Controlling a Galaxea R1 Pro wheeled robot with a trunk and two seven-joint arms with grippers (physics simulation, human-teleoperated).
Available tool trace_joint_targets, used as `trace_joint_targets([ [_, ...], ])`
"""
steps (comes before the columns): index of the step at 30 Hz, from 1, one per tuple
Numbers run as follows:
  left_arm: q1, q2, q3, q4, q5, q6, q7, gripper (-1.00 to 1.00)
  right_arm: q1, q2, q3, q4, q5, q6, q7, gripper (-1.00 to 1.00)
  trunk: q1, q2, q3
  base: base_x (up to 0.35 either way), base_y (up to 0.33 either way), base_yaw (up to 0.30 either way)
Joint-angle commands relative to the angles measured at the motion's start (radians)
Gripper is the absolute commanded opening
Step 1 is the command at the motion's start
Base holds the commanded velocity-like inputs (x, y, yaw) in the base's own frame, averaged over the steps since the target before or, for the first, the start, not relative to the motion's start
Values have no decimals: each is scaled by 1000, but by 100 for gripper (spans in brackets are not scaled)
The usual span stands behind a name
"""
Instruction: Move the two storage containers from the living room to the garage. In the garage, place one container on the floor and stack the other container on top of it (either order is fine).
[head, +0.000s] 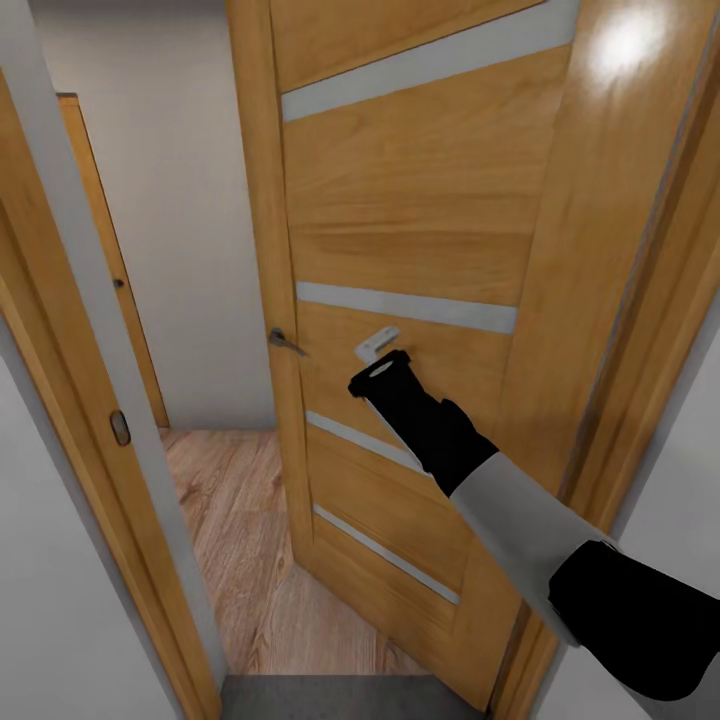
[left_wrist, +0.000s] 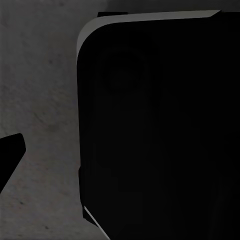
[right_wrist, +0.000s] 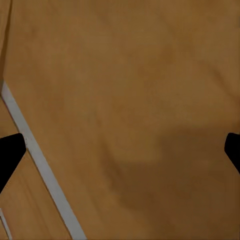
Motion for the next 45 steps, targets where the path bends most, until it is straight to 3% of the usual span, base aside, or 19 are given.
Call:
trace_joint_targets([
  [1, 0, 0, 0, 0, 1, -3, 0, 100, 0, 0, 2, -1, -6, 4, -5, 100, 0, -1, -1, 0, 0, 0],
  [15, 0, 0, 0, 0, 1, -3, 0, 100, 1, 0, 1, -3, -11, 0, 22, 100, 0, -1, -1, 0, 0, 0],
  [20, 0, 0, 0, 0, 1, -3, 0, 100, 0, 0, 0, -3, -40, 0, 23, 100, 0, -1, -1, 0, 0, 0],
  [37, 0, -1, -2, -3, -3, -4, 0, 100, 0, 0, -3, 2, -44, 1, 22, 100, 0, -1, -1, 0, 0, 0],
  [39, 0, -4, -6, -34, -8, -13, 4, 100, -1, 0, -3, 3, -44, 0, 22, 100, 0, -1, -1, 0, 0, 0],
  [42, 0, -9, -2, -146, -1, -23, 5, 100, -1, 0, -3, 7, -44, 0, 22, 100, 0, -1, -1, 0, 0, 0],
  [45, 0, -10, 0, -188, 1, -23, 6, 100, -1, 0, -2, 6, -42, 2, 19, 100, 0, -1, -1, 0, 0, 0],
])
